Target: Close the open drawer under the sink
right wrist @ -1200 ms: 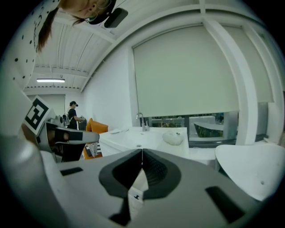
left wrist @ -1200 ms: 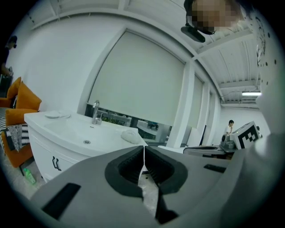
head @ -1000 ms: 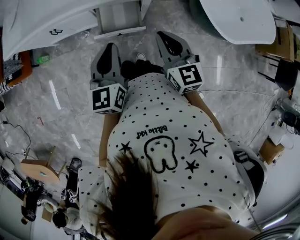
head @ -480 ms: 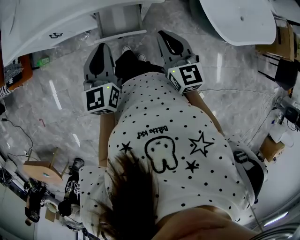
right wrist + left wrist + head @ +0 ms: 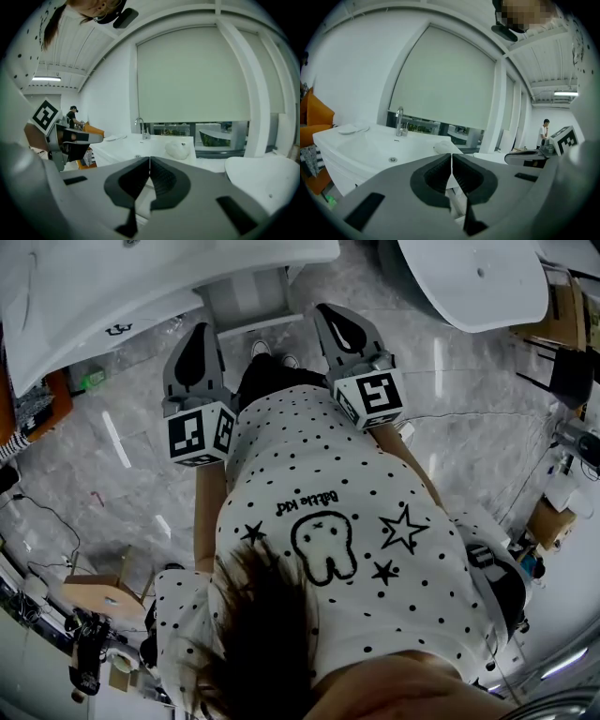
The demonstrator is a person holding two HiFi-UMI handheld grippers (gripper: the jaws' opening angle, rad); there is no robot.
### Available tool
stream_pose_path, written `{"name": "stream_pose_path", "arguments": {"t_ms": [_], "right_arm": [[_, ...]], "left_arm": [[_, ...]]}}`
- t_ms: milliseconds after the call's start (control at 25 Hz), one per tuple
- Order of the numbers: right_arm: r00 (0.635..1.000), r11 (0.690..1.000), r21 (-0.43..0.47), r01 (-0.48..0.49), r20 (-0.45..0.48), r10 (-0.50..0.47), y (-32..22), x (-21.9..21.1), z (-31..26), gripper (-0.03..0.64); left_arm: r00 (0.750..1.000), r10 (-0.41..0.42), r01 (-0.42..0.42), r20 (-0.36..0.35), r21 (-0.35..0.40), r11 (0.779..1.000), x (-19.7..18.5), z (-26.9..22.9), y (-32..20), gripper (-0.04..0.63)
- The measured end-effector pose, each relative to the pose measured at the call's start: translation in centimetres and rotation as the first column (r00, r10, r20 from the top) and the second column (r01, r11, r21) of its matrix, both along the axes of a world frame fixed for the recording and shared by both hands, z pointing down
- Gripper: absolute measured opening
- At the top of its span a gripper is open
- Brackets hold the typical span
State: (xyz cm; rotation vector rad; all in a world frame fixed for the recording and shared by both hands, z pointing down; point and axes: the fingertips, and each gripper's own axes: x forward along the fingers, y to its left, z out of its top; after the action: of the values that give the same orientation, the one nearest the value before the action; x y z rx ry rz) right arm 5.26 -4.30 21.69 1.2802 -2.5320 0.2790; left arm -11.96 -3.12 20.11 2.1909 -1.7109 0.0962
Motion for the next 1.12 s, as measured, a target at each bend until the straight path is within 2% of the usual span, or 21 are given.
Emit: {"name": "stream_pose_path", "arguments": {"t_ms": [280, 480, 800, 1120], "right_arm": [[0.999, 0.999, 0.009, -0.037, 0.001, 0.037, 0.3, 0.5, -0.2, 0.015], [0.999, 0.999, -0.012, -0.047, 0.004, 0.047, -0.3, 0.9, 0.0, 0.015], [1.000, 0.999, -0.034, 0.009, -0.018, -0.010, -1.0, -0.2, -0.1, 0.015], [0.999, 0.998, -0.047, 0.047, -0.016, -0.048, -0.9, -1.2, 0.3, 0.015]], "left_arm": [[0.998, 0.055, -0.056, -0.019, -0.022, 0.998, 1.5, 0.1, -0.4, 0.012], [0.997, 0.062, -0.064, -0.041, -0.050, 0.997, 1.8, 0.7, -0.4, 0.012], [0.997, -0.023, 0.017, -0.077, -0.077, 0.997, 0.5, 0.8, -0.6, 0.012], [0.997, -0.031, 0.024, -0.075, -0.089, 0.996, 0.1, 1.2, 0.2, 0.012]]}}
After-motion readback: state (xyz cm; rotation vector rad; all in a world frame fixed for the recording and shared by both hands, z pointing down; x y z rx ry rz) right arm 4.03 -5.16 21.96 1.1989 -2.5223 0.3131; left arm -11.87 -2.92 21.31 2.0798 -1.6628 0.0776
